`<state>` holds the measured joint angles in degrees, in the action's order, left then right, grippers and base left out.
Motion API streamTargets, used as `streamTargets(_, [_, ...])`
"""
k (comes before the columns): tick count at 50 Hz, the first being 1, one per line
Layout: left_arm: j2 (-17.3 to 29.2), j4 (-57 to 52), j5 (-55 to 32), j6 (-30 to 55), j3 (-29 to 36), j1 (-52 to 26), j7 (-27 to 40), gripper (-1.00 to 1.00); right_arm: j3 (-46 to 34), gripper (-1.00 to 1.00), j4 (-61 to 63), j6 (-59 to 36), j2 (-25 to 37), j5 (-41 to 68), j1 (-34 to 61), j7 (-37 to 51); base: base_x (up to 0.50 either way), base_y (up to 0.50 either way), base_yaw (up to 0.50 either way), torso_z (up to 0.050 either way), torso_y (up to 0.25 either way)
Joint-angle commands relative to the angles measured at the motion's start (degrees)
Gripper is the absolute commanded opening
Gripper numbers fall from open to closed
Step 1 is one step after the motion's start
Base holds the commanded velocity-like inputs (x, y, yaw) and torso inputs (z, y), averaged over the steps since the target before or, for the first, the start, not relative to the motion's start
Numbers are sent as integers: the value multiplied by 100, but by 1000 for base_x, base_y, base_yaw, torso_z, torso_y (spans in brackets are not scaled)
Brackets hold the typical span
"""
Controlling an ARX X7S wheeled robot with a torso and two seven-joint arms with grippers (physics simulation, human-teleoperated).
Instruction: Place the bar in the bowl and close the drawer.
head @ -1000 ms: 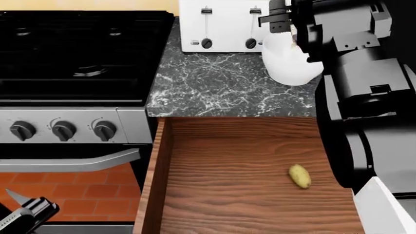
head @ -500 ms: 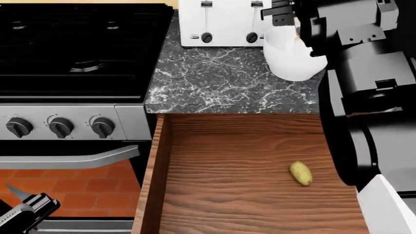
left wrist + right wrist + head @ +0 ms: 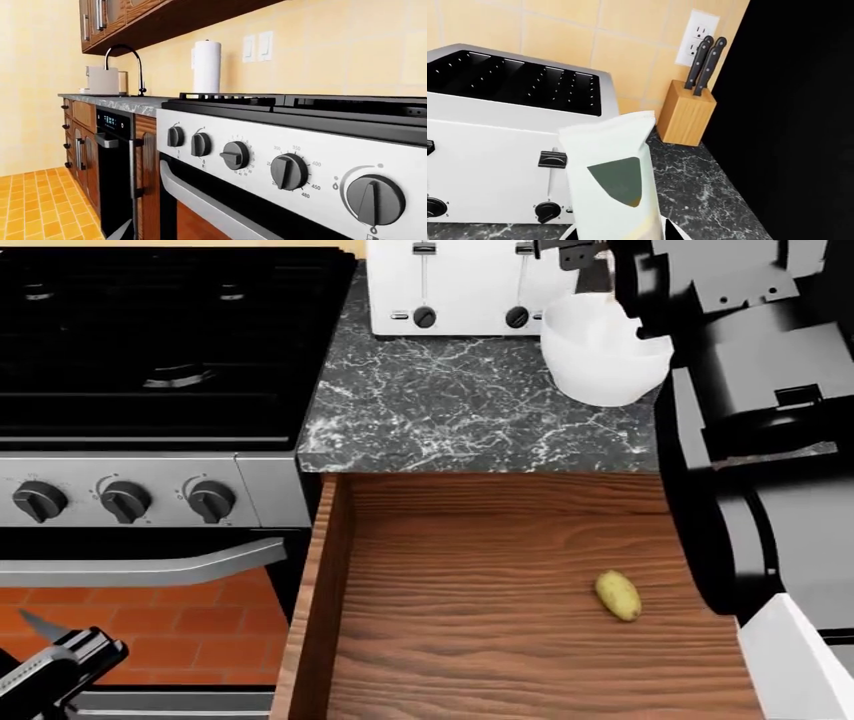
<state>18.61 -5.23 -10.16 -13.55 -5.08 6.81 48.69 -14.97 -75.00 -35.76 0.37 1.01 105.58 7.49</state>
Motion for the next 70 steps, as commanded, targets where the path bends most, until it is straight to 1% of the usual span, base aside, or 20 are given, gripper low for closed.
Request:
streamTargets(1, [7,84,19,48,37,-85,5,100,-112,-100,1,20,-15,-32,105,-2,0,0,0,0,0])
streamTargets(13, [34,19,77,217,81,-147,48,100,-119,-100,1,20,-16,-30,114,-1,0,0,0,0,0])
streamTargets(48, [100,-349,75,345,79,-66,107,100,-223,-100,1,-4,3,-57,235,-38,0,0,0,0,-83])
streamTargets(70, [109,-418,123,413,128,-106,145,100,-195,-100,1,4,26,-58,156,-18,0,0,0,0,-1])
